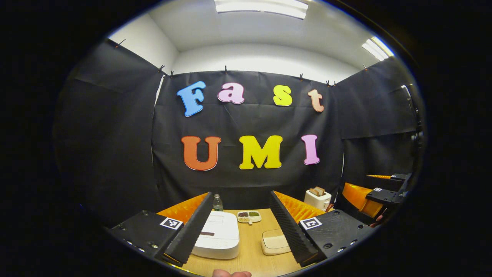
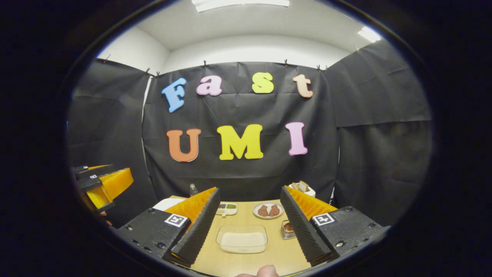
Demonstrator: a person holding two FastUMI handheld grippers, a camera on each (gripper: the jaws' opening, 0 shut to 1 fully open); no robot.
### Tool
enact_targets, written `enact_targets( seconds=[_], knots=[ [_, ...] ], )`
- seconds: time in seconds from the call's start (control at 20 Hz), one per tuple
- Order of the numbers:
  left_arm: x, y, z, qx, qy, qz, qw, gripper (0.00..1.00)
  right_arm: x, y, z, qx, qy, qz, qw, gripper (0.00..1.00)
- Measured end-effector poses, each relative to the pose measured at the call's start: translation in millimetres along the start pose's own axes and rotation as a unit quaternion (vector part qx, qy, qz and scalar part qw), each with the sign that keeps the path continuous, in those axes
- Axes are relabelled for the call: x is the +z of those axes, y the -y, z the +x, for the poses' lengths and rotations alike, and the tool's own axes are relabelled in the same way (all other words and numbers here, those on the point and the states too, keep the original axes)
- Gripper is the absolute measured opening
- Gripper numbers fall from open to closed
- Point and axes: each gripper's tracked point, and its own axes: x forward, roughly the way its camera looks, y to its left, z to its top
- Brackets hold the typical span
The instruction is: Close the left gripper, press the button to open the rice cooker; take a wooden spoon from the chopstick holder with the right hand, scoop a spoonful of rice and pour it into the rice cooker, then put the wooden spoon back into the chopstick holder.
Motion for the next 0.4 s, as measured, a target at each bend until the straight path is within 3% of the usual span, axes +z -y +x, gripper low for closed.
enact_targets(
  seconds=[0.4],
  knots=[
    [-1.8,-7.8,8.7,0.016,-0.004,0.014,1.0,0.95,-5.3,5.4,-1.3,0.005,-0.008,-0.01,1.0,1.0]
  ],
)
